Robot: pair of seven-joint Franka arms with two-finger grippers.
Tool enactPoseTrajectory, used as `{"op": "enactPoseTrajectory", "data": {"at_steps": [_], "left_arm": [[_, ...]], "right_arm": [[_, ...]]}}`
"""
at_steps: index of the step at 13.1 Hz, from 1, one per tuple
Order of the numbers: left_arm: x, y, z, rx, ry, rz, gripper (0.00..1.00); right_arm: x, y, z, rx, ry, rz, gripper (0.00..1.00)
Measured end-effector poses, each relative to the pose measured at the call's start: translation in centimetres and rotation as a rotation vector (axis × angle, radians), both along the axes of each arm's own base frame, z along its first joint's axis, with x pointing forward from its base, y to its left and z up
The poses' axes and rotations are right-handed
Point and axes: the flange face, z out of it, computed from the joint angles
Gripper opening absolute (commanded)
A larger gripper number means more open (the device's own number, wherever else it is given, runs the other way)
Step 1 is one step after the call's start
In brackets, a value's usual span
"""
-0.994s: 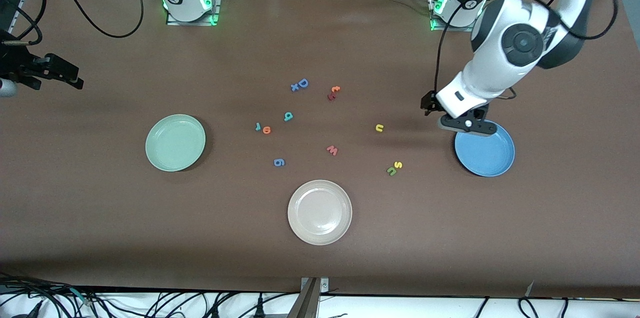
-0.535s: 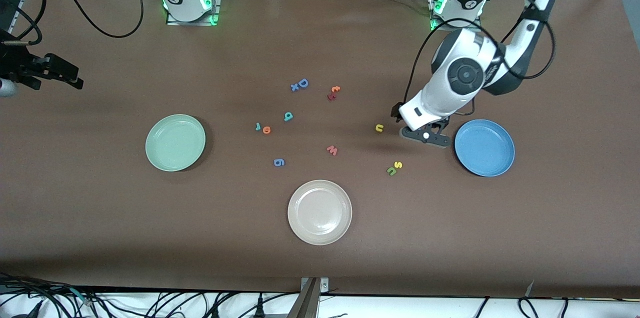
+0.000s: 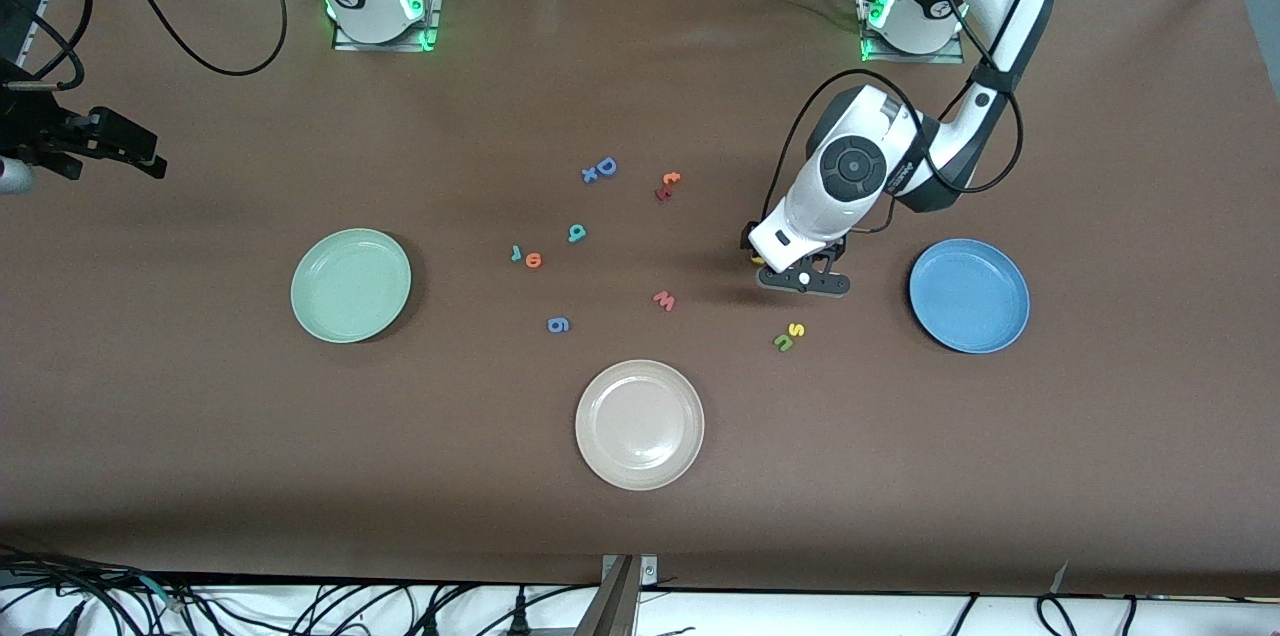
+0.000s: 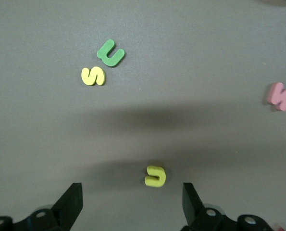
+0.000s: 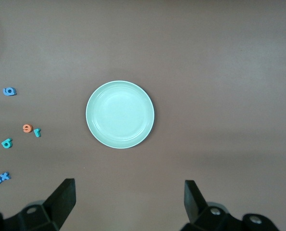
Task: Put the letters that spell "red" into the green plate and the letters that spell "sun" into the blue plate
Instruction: 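Move the left gripper over the blue plate toward the yellow u, then grasp the yellow u with the left gripper while the right gripper reaches the teal b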
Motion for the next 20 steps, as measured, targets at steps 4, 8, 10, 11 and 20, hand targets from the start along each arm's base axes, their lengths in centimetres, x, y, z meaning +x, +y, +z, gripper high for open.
{"op": "enactPoseTrajectory", "data": {"at_steps": [4, 8, 10, 11, 20], "left_arm": [[-0.6, 0.4, -3.8, -0.002, 0.017, 0.006, 0.87], [-1.7, -0.8, -5.1, 0.006, 0.038, -0.020, 0.87], [-2.4, -1.1, -5.5, 0.011, 0.048, -0.030, 0.88], [-2.6, -1.1, -5.7, 0.012, 0.049, -0.032, 0.87], [-3.1, -1.7, -6.8, 0.031, 0.007, -0.101, 0.79]], "right_arm": [[0.0, 0.0, 0.0, 0.000, 0.000, 0.000, 1.00], [0.0, 0.5, -0.1, 0.000, 0.003, -0.080, 1.00], [0.3, 3.1, -0.9, -0.002, 0.016, -0.155, 1.00], [0.6, 5.3, -2.2, -0.006, 0.035, -0.181, 1.00], [2.8, 29.6, -22.5, -0.072, 0.086, -0.410, 1.00]]}}
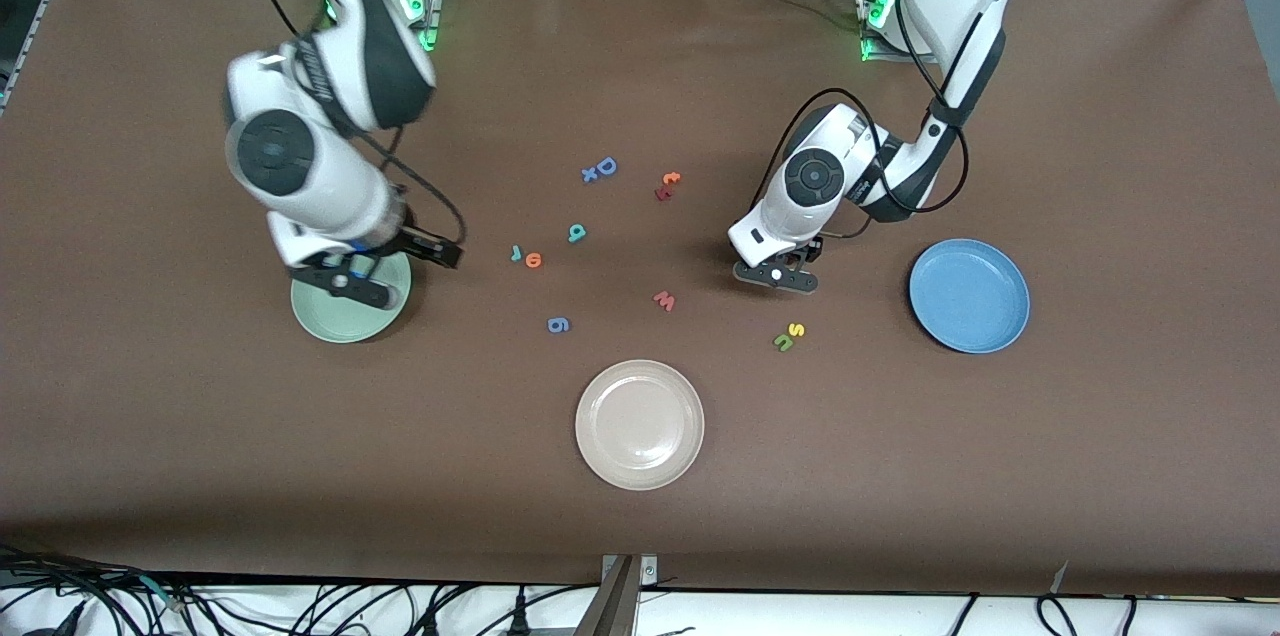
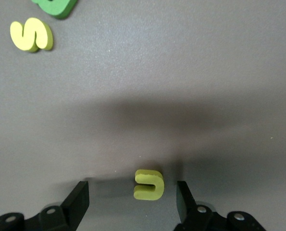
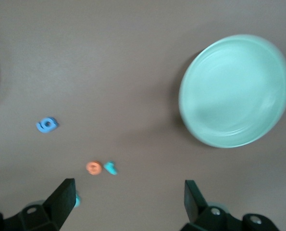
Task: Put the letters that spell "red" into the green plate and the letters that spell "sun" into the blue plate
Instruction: 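Grasp the yellow u with the left gripper while the right gripper reaches the teal b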
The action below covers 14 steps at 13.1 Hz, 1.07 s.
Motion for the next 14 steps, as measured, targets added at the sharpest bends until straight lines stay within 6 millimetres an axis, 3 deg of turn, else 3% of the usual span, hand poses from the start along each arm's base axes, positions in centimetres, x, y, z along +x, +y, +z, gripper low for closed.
{"op": "enactPoseTrajectory", "data": {"at_steps": [3, 4, 6, 8, 12, 14], "left_arm": [[-0.2, -0.3, -0.1, -0.004, -0.004, -0.006, 0.75], [-0.2, -0.6, -0.3, -0.011, -0.012, -0.008, 0.70], [-0.3, -0.8, -0.7, -0.016, -0.018, -0.011, 0.50], [-0.1, -0.9, -0.4, -0.005, -0.036, -0.039, 0.41], [0.0, -0.9, -0.3, 0.002, -0.044, -0.049, 0.15], [0.2, -0.6, -0.3, 0.019, -0.060, -0.075, 0.12]], "right_arm": [[-1.6, 5.2, -4.7, -0.021, -0.015, -0.147, 0.99], [-2.3, 6.7, -5.7, -0.022, -0.028, -0.205, 0.99], [-4.0, 9.1, -7.5, -0.023, -0.047, -0.313, 0.94], [-6.0, 11.7, -9.2, -0.027, -0.055, -0.371, 0.94], [-7.4, 13.9, -13.4, -0.028, -0.068, -0.454, 0.92], [-8.2, 14.7, -14.9, -0.033, -0.068, -0.482, 0.89]]}}
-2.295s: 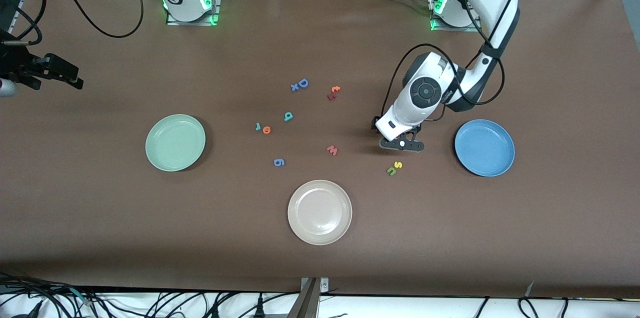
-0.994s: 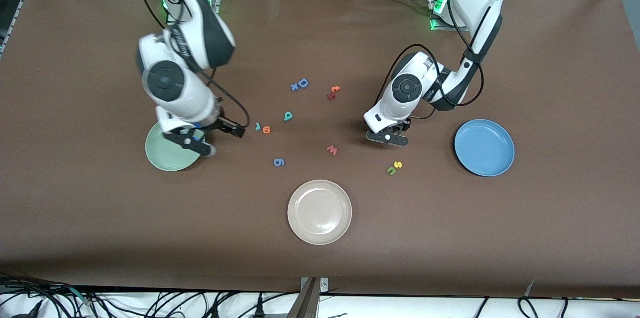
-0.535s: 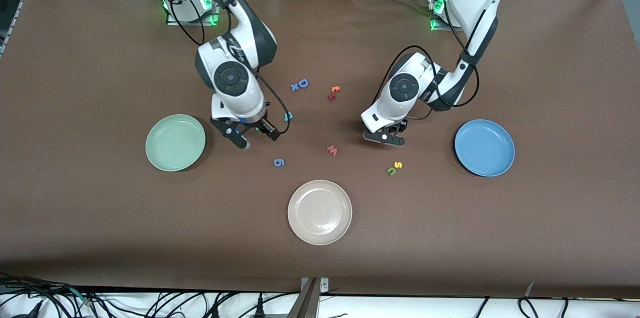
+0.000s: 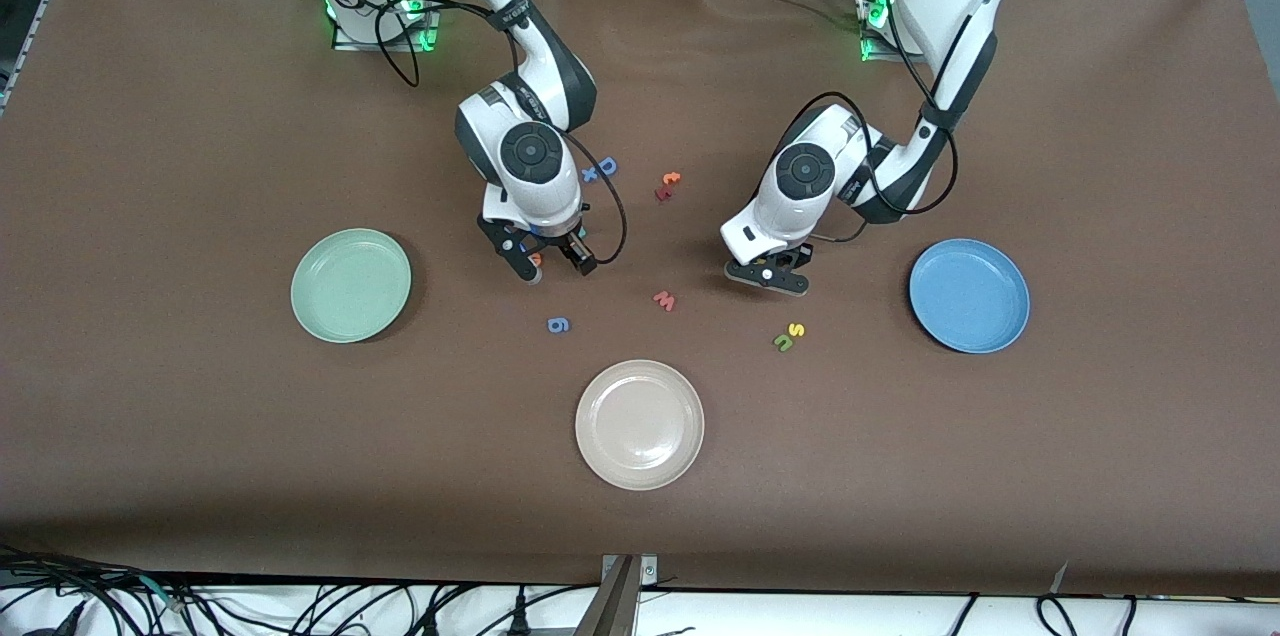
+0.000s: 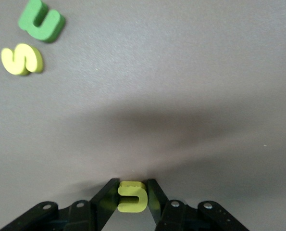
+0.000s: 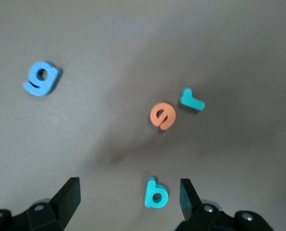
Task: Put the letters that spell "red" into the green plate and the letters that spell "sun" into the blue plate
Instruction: 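Carry the u to the blue plate while the right gripper grasps the b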
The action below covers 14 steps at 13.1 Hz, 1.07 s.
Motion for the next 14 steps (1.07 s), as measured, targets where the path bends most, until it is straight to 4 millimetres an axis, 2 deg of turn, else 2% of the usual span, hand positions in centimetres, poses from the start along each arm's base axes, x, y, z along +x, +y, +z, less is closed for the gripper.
{"op": "enactPoseTrajectory", "data": {"at_steps": [2, 3, 6, 7, 9, 11, 12, 14], "left_arm": [[0.9, 1.1, 0.1, 0.026, -0.024, -0.043, 0.09], [1.8, 2.4, 0.2, 0.035, -0.033, -0.072, 0.09], [5.7, 8.8, 1.8, 0.043, -0.046, -0.161, 0.09], [6.8, 11.4, 2.4, 0.030, -0.042, -0.179, 0.09], [8.3, 15.9, 3.3, 0.016, -0.040, -0.203, 0.09], [9.4, 20.1, 4.0, 0.035, -0.042, -0.218, 0.09], [9.7, 22.0, 4.4, 0.047, -0.045, -0.231, 0.10], [10.2, 25.3, 5.0, 0.067, -0.044, -0.258, 0.12]], "right_arm": [[-0.8, 0.7, -0.8, -0.008, 0.007, -0.009, 0.88], [-1.1, 0.7, -1.1, -0.012, 0.012, -0.008, 0.84], [-2.1, 0.8, -2.4, -0.023, 0.033, 0.003, 0.80], [-2.3, 1.0, -2.8, -0.023, 0.035, 0.006, 0.75], [-2.7, 1.3, -3.6, -0.023, 0.038, 0.007, 0.59], [-2.7, 1.3, -3.8, -0.023, 0.038, 0.003, 0.25], [-2.7, 1.4, -3.7, -0.020, 0.034, 0.001, 0.14], [-2.6, 1.4, -3.6, -0.018, 0.031, -0.001, 0.09]]}}
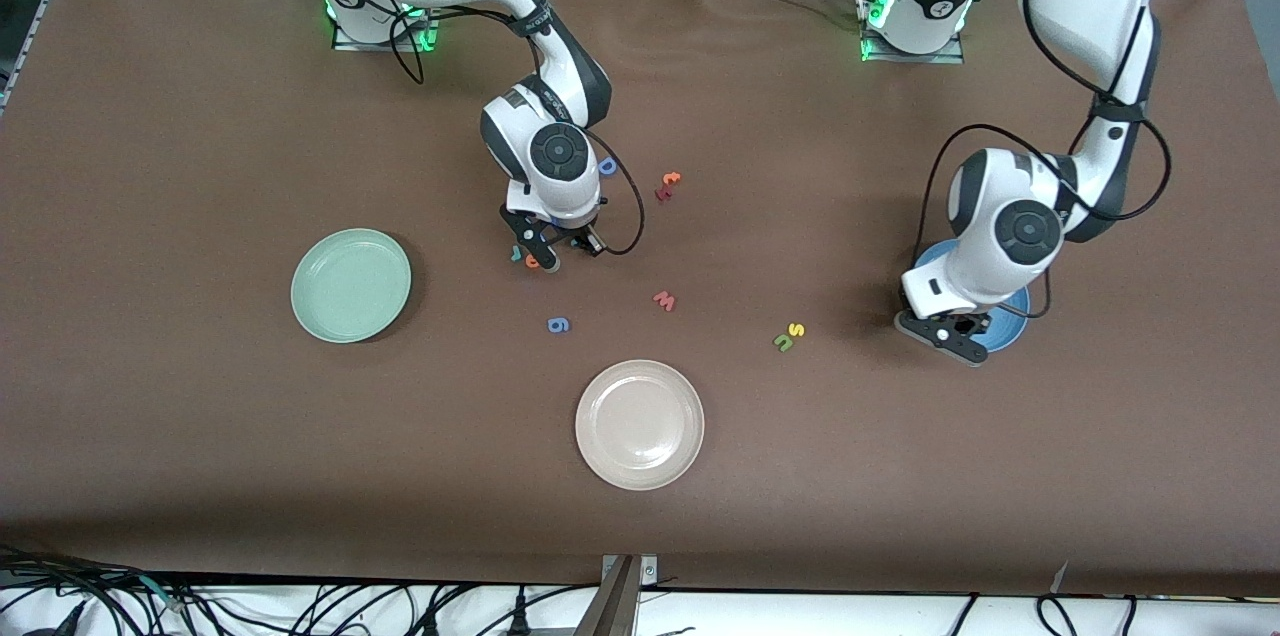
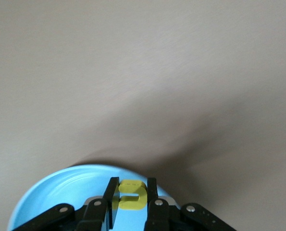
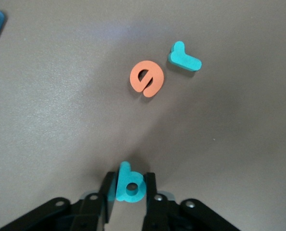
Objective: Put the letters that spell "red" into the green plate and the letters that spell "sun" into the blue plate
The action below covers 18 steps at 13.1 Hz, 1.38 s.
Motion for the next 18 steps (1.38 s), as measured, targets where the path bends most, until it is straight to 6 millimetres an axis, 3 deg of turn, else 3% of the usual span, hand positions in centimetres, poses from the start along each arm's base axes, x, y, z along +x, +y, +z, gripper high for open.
{"op": "enactPoseTrajectory", "data": {"at_steps": [4, 5, 6, 7, 10, 13, 16, 18], "left_arm": [[-0.3, 4.4, -0.5, 0.029, 0.029, -0.001, 0.19], [-0.5, 5.5, -0.9, 0.038, 0.041, 0.008, 0.34], [-0.8, 6.2, -1.5, 0.043, 0.053, 0.015, 0.76], [-1.0, 6.4, -2.1, 0.046, 0.064, 0.018, 1.00], [-0.9, 5.9, -2.3, 0.047, 0.061, 0.010, 1.00], [-0.1, 3.6, -0.9, 0.006, 0.029, 0.010, 1.00], [0.2, -2.4, 0.4, -0.073, 0.004, -0.004, 0.97], [-0.2, -6.8, 0.8, -0.090, -0.006, 0.020, 0.97]], "right_arm": [[0.2, 0.0, 0.5, 0.001, -0.001, 0.004, 0.09], [0.3, -0.1, 1.3, -0.006, 0.006, 0.020, 0.09], [0.8, -0.5, 2.4, -0.015, 0.012, 0.044, 0.09], [1.6, -1.6, 3.7, -0.030, 0.021, 0.070, 0.09], [4.9, -7.2, 7.8, -0.076, 0.057, 0.169, 0.09], [8.0, -14.5, 9.9, -0.110, 0.123, 0.263, 0.09], [10.5, -21.8, 10.3, -0.113, 0.180, 0.342, 0.09], [11.4, -25.4, 10.0, -0.105, 0.201, 0.371, 0.09]]}}
